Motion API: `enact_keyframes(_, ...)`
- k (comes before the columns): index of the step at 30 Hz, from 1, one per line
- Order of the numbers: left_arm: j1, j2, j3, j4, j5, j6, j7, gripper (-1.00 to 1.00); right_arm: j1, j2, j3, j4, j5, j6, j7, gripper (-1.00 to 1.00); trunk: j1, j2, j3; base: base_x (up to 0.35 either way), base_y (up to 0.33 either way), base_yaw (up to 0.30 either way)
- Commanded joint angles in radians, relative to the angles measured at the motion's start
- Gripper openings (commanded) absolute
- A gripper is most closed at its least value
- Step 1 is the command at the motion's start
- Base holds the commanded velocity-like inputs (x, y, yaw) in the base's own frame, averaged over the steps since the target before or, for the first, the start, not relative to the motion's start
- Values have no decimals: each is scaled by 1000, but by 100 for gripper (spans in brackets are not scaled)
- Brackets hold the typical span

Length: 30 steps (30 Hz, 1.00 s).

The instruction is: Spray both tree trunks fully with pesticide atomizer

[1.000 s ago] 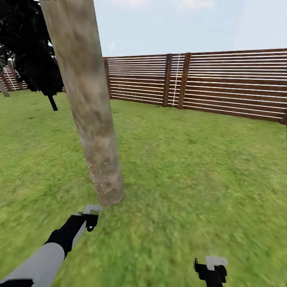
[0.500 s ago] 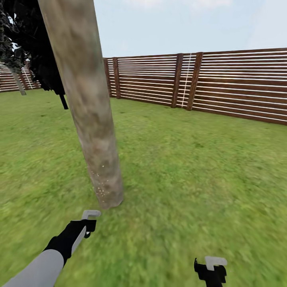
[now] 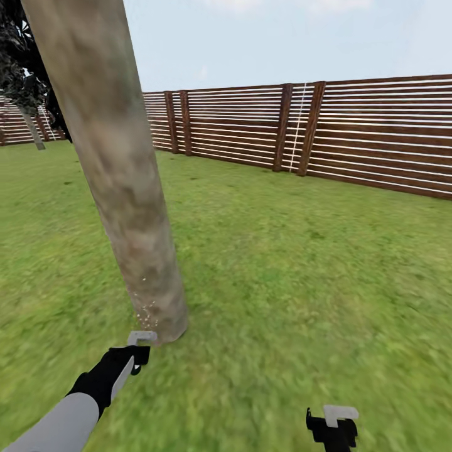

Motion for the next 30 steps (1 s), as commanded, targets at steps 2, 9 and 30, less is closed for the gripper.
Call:
enact_keyframes(2,0,0,19,0,0,0,1,-100,0,0,0,0,0,0,0,100,0,0,0,281,-167,268)
enact_keyframes(9,0,-1,30,0,-1,0,-1,-100,0,0,0,1,0,0,0,100,0,0,0,281,-167,278)
enact_keyframes(30,0,-6,29,0,-1,0,-1,-100,0,0,0,0,0,0,0,100,0,0,0,-19,-223,153)
